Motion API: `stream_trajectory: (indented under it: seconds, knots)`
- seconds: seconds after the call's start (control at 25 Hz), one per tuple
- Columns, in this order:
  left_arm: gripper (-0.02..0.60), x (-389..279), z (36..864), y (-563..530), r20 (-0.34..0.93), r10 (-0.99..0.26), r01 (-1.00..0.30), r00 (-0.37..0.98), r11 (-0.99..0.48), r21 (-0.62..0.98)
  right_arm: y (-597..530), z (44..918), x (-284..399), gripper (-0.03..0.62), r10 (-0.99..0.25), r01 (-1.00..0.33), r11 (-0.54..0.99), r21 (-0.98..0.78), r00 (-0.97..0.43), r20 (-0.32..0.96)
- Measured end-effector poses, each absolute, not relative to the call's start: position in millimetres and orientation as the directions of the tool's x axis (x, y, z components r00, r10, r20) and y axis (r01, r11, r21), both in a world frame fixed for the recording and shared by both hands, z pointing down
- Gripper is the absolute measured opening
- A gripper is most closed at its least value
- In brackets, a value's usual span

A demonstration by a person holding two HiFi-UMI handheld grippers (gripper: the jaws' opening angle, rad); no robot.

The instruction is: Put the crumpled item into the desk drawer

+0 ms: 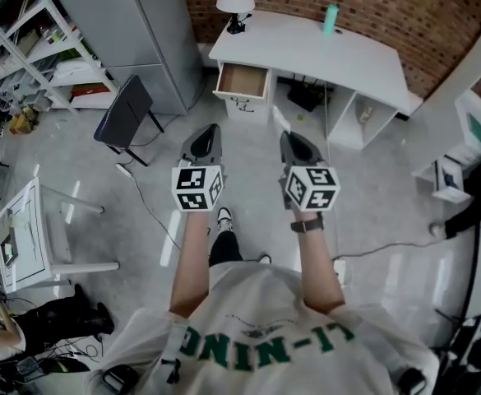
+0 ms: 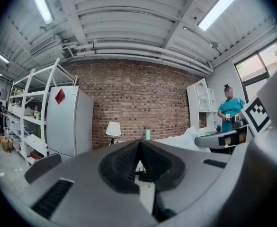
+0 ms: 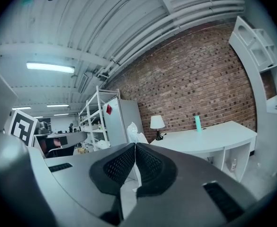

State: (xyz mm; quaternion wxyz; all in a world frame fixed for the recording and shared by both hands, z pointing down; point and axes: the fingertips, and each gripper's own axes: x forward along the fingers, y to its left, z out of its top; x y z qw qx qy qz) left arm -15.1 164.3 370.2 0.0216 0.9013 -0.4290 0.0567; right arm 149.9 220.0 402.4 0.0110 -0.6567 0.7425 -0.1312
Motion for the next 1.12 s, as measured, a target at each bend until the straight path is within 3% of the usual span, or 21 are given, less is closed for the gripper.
stream_trajectory:
  seconds: [0.56, 1.12]
  knots:
    - [-0.002, -23, 369, -11, 0.106, -0.743, -0.750, 0.660, -0.660, 0.039, 49, 388, 134, 0.008, -0.977, -0.972, 0.093, -0.217, -0.131, 0.171]
    - [-0.002, -43, 403, -120, 0.164, -0.682, -0.697, 0.713, -0.715, 0.055, -47, 428, 110, 0.008, -0.969, -0.966, -0.004, -0.258, -0.060, 0.241]
